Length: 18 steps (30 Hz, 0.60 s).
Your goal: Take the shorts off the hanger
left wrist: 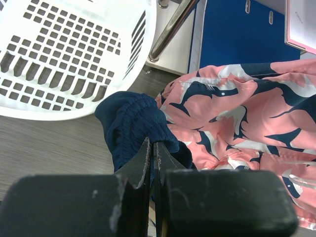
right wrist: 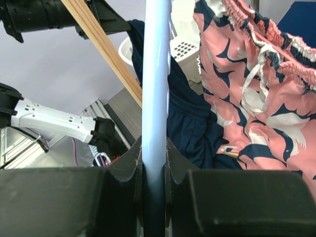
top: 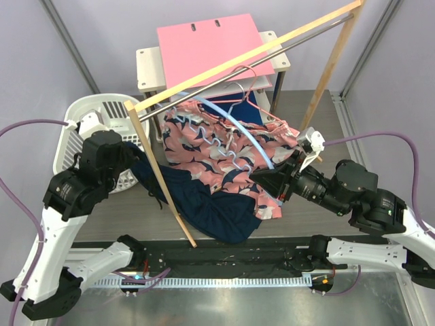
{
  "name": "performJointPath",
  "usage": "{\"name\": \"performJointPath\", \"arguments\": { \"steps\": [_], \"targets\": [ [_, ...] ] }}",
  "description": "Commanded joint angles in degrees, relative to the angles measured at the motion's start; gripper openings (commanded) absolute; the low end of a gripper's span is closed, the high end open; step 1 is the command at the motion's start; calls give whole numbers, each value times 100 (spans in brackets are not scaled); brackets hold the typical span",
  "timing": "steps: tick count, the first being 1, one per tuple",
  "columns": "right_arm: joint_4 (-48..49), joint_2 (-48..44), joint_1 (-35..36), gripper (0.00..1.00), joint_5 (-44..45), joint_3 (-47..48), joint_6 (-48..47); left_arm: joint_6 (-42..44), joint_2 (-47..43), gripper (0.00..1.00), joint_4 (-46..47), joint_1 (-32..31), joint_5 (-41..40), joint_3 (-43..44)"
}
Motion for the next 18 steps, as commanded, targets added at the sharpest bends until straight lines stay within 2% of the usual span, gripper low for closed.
{"name": "performJointPath", "arguments": {
  "steps": [1, 18],
  "targets": [
    [952, -86, 4, 1, 75, 63, -31, -56, -136, 0, 319, 40, -57, 110],
    [1189, 362, 13, 1, -21, 124, 58, 94, -276, 0, 371, 40, -241, 382]
  ]
}}
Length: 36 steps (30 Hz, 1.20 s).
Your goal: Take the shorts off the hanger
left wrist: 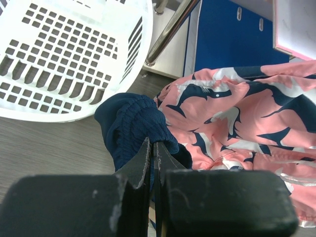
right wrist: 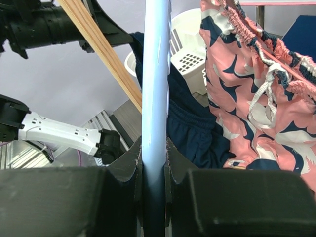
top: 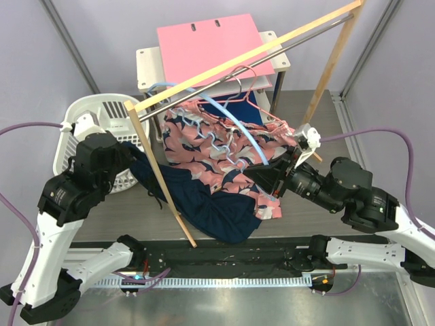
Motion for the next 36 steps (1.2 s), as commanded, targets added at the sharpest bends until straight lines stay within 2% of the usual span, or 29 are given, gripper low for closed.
{"name": "performJointPath", "arguments": {
  "steps": [1, 12, 17, 21, 24, 25, 27, 28, 29, 30, 33, 34, 36],
  "targets": [
    [654, 217, 4, 1, -43, 141, 53, 113, -141, 0, 400, 40, -278, 367],
    [698, 332, 13, 1, 158, -184, 168, 70, -185, 0, 453, 40, -85, 490],
    [733, 350, 13, 1, 527, -175, 247, 70, -202, 0, 339, 31, -103, 639],
    [707, 525, 13, 1, 475, -61, 168, 52, -211, 0, 339, 31, -68, 718],
    [663, 473, 4, 15, 431, -192, 203, 96, -203, 0, 339, 40, -67, 841],
    [628, 395, 4, 23, 431, -236, 238, 113, -185, 0, 339, 31, -76, 920],
    [584, 315, 13, 31, 475, -368, 255, 201, -159, 0, 339, 31, -85, 999],
    [497, 263, 13, 42, 501, -403, 282, 228, -141, 0, 339, 40, -111, 1087],
    [452, 149, 13, 48, 536, -438, 299, 263, -115, 0, 356, 40, -120, 1131],
    [408, 69, 4, 60, 641, -517, 308, 307, -97, 0, 365, 40, -112, 1175],
    [198, -308, 4, 77, 844, -815, 334, 351, -18, 0, 383, 40, -77, 1342],
    [136, -414, 4, 86, 1044, -939, 369, 351, 8, 0, 383, 40, -7, 1412],
    [153, -862, 4, 93, 1195, -1439, 536, 316, 35, 0, 391, 40, 81, 1448]
  ]
}}
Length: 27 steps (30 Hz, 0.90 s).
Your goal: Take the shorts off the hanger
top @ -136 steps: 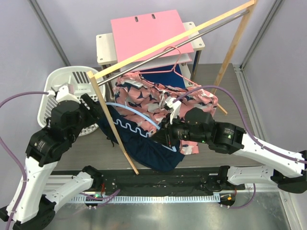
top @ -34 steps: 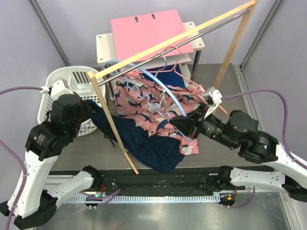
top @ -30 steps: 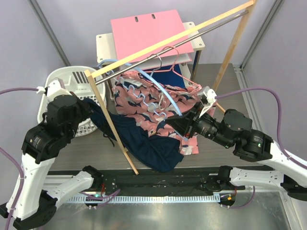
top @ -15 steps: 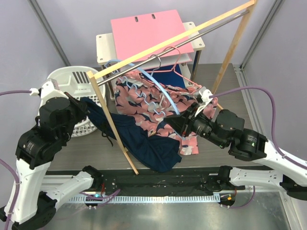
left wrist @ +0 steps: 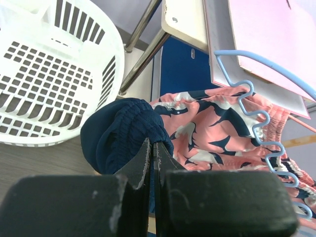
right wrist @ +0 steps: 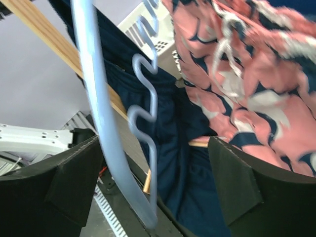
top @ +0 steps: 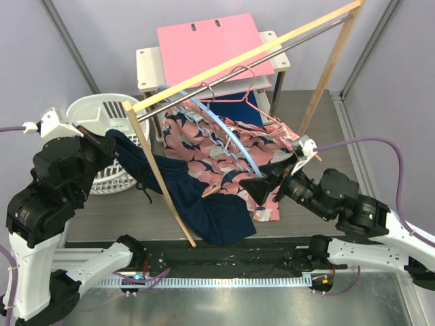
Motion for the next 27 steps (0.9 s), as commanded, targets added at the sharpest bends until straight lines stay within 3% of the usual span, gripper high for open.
{"name": "performJointPath", "arguments": {
  "steps": [1, 11, 15, 18, 21, 24, 27],
  "targets": [
    [-35, -692, 4, 95, 642, -655, 294, 43, 76, 0, 391, 40, 99, 239],
    [650, -1871, 13, 99, 733, -2605, 1103, -388, 41, 0, 541, 40, 723, -165],
    [2279, -1705, 4, 100, 275, -3599, 1287, -555, 85, 0, 523, 40, 1048, -191],
    [4009, -1231, 13, 99, -93, -4443, 1542, -880, 76, 0, 567, 31, 1416, -410],
    [5016, -195, 4, 100, -296, -4674, 1525, -1379, 85, 0, 593, 40, 1751, -787],
    [5229, 989, -5, 100, -402, -4279, 1332, -1898, 15, 0, 664, 40, 2121, -1323],
    [5247, 1598, -5, 100, -315, -3927, 1384, -2102, 15, 0, 857, 40, 2192, -1842]
  ]
}}
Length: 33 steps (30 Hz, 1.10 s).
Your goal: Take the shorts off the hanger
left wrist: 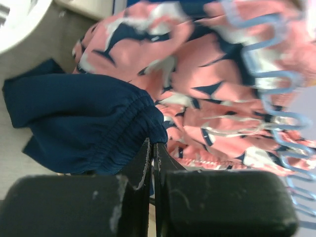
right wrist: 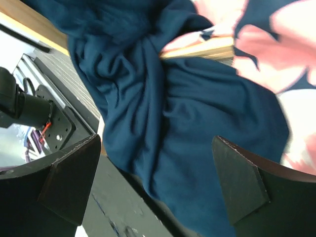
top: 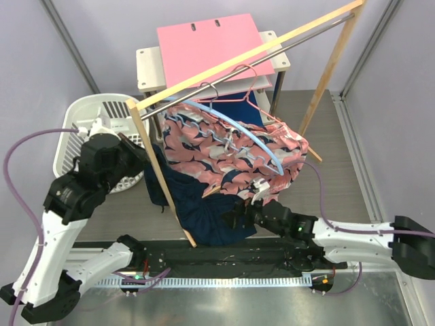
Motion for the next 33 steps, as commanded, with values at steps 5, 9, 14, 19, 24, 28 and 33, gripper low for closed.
{"name": "performJointPath", "arguments": {
  "steps": [5, 9, 14, 19, 24, 28, 33],
  "targets": [
    [1196, 600, -31, 100, 13, 613, 295, -925, 480, 0, 52, 64, 207, -846],
    [783, 153, -23, 99, 233, 596, 357, -978, 928, 7, -414, 362, 74, -873],
    [169, -419, -23, 100, 584, 552, 418, -1031, 903, 67, -171, 1038, 872, -1495],
    [-237, -868, -23, 100, 778, 499, 515, -1119, 841, 100, -64, 1487, 1137, -2093],
    [-589, -1070, -23, 99, 796, 517, 515, -1032, 1060, 100, -64, 1831, 1058, -2288],
    [-729, -1114, -23, 99, 734, 578, 454, -996, 1578, 100, -99, 1848, 1155, -2446],
    [-923, -1184, -23, 100, 726, 657, 304, -829, 2203, 100, 58, 1857, 909, -2490]
  ]
}}
